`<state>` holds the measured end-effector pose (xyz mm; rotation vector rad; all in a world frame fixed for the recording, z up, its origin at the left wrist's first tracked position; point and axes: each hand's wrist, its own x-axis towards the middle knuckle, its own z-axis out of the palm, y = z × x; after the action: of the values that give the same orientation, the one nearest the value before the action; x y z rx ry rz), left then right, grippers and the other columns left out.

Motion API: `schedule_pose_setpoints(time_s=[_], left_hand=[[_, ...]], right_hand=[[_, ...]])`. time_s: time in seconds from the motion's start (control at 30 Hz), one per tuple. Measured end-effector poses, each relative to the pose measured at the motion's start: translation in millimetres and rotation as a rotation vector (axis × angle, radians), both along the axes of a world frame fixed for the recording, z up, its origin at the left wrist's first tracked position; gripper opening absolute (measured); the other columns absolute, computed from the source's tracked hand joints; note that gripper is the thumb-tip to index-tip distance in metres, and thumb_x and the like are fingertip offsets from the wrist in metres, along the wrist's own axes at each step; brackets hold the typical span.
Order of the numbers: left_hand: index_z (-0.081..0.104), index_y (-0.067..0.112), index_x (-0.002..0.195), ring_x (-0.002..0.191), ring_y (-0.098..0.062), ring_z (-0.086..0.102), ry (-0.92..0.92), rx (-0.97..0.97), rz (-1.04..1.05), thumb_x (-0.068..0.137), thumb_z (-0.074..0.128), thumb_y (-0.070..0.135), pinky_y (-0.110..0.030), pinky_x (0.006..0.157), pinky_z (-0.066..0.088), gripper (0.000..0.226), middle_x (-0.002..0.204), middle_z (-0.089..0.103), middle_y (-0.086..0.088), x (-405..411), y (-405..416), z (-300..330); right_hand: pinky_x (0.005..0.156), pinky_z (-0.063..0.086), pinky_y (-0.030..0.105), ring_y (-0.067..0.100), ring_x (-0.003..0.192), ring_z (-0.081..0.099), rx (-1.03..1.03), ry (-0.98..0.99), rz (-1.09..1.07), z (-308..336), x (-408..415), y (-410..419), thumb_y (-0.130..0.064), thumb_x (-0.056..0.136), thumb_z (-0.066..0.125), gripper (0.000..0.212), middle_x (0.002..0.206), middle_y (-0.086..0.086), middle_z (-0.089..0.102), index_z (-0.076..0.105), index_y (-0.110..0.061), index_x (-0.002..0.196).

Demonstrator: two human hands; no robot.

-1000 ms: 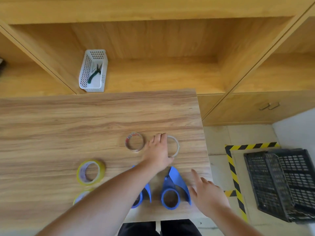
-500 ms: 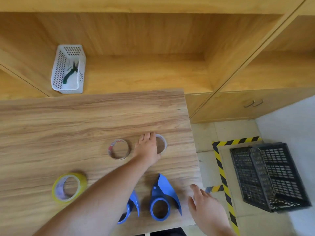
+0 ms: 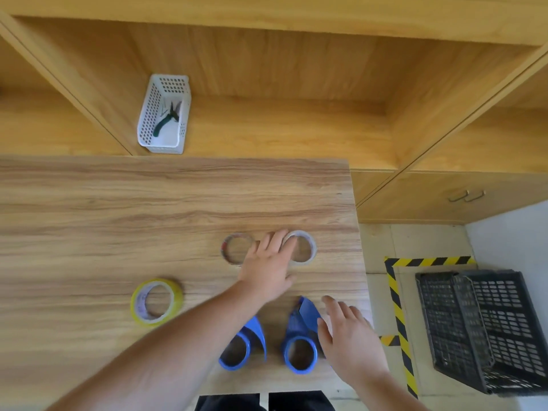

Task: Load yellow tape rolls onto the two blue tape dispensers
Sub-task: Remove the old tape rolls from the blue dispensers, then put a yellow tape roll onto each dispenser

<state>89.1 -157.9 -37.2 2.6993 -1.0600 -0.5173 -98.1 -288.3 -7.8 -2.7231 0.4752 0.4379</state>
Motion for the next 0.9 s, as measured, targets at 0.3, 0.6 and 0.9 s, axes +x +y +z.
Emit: schedule_pose_setpoints(time_s=[0.3,0.6,0.9], left_hand=[[0.037,0.031,0.152,0.147,-0.033,0.031,-0.075,0.131,0.144,0.074,0.069,0.064,-0.055,0.108,0.04,0.091,0.161,0.031,-0.004,-10.8,138.8,8.4],[0.012,0.042,0.16,0.158,-0.035,0.004,0.11,0.312,0.437,0.076,0.061,0.077,-0.058,0.119,0.024,0.103,0.173,-0.001,0.005,-15.2,250.2,-11.6],[0.023,0.036,0.155,0.147,-0.033,0.022,0.187,0.249,0.409,0.08,0.079,0.035,-0.05,0.105,0.048,0.093,0.165,0.014,0.0,-7.7,257.3,-8.7]], right_hand=[[0.076,0.057,0.038,0.026,0.097,0.06,0.027,-0.054,0.168,-1.9,30.0,76.0,-0.031,0.081,0.06,0.043,0.102,-0.003,0.065,0.058,-0.019,0.123],[0.096,0.048,0.036,0.022,0.115,0.051,0.03,0.119,0.269,-13.8,30.5,119.8,-0.045,0.097,0.044,0.051,0.129,-0.007,0.056,0.041,-0.027,0.145],[0.095,0.046,0.033,0.02,0.116,0.049,0.006,0.18,0.22,-9.9,27.7,123.1,-0.046,0.098,0.039,0.052,0.131,-0.01,0.054,0.037,-0.028,0.147]])
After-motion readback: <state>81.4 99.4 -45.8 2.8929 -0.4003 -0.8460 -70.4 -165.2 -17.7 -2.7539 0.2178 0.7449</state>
